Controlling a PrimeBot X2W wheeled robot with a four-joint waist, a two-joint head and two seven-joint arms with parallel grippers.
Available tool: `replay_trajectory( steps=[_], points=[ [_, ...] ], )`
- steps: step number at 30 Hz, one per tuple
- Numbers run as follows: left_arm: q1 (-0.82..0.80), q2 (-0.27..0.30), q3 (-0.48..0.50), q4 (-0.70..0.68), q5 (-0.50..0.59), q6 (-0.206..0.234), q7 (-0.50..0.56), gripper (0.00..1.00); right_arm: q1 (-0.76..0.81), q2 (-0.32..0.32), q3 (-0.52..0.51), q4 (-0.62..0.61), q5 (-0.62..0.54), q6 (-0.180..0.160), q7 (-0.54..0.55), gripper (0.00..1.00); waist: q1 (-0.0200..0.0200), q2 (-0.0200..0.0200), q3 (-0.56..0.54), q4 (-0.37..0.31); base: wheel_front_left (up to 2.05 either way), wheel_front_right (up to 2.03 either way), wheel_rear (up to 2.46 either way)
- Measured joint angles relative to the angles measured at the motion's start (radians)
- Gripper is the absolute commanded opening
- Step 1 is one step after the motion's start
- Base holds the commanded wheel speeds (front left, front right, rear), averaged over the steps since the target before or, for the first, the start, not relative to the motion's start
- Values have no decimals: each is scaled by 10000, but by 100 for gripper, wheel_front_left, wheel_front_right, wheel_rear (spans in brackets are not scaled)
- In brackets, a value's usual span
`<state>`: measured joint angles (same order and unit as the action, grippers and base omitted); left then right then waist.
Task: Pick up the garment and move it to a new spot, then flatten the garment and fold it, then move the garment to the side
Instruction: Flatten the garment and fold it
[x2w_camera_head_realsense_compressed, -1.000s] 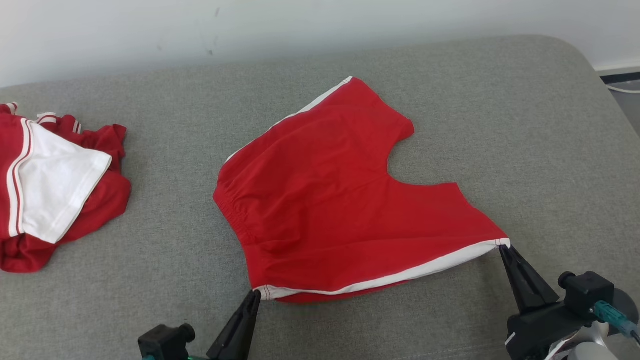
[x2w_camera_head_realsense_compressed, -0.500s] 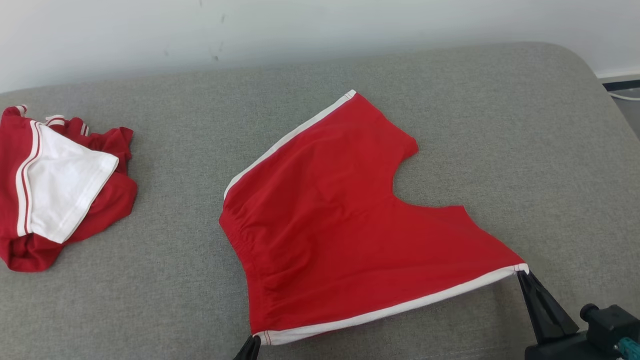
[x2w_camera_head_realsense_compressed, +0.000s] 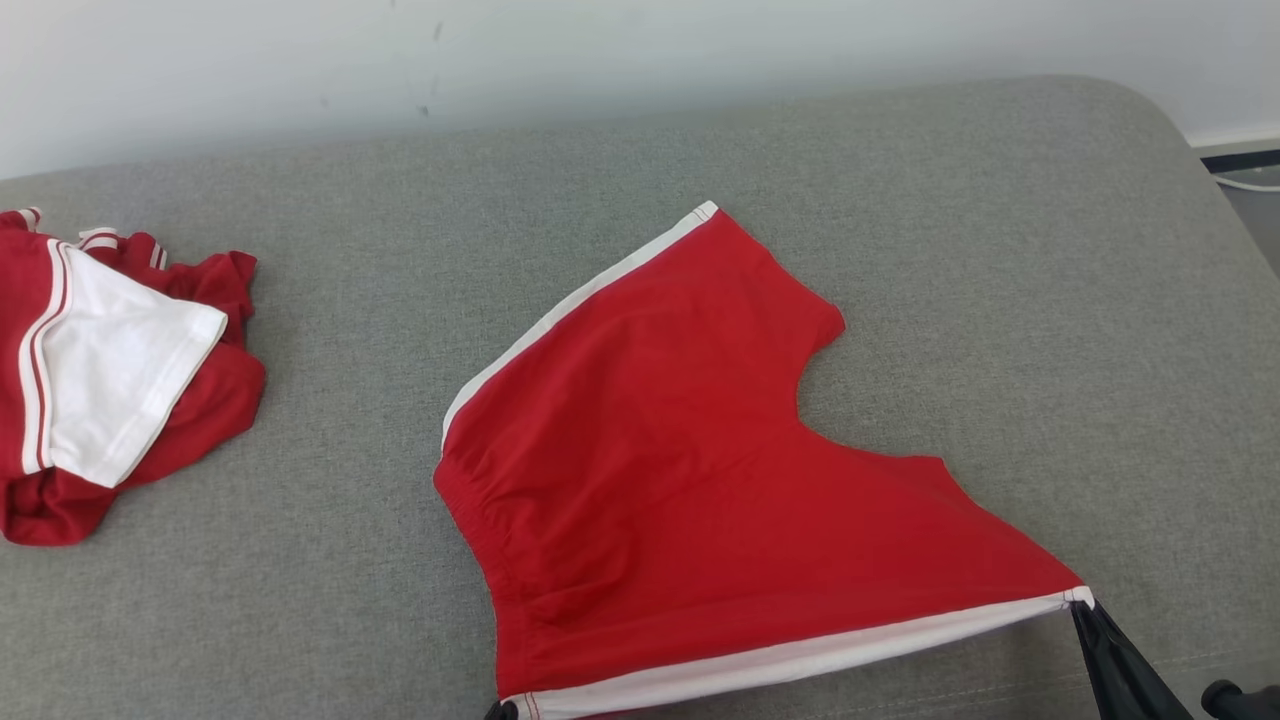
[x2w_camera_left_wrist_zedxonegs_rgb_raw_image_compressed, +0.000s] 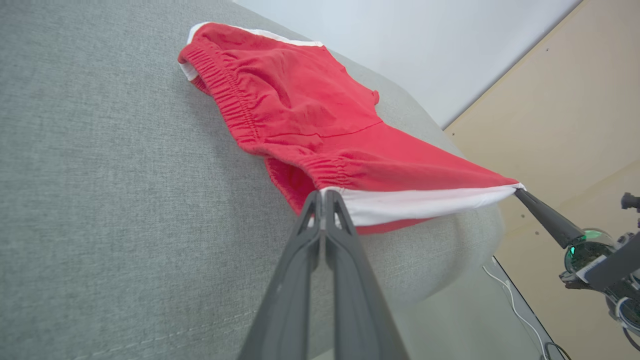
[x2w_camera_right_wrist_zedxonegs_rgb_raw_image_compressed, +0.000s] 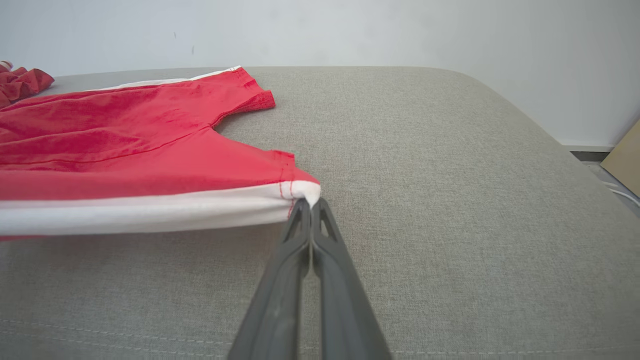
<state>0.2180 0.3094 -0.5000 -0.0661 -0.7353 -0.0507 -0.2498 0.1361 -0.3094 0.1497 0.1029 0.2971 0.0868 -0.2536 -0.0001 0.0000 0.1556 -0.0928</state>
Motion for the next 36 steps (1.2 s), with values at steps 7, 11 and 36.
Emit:
replay_trajectory(
  steps=[7,11,36],
  points=[
    [387,148,46,-451,33,94,0,0,412,-111,-167,-562,-104,-77,-2,0,1,0,46,-24,0,0,0],
    [260,205,63,-533,96,151,12,0,319,-174,-192,-779,-259,-75,-2,0,1,0,-73,-3,0,0,0],
    [-3964,-1290,445,1778,-194,522,1076,0,-6066,-863,1361,2552,-433,378,1124,0,2,2,325,765,0,0,0]
  ],
)
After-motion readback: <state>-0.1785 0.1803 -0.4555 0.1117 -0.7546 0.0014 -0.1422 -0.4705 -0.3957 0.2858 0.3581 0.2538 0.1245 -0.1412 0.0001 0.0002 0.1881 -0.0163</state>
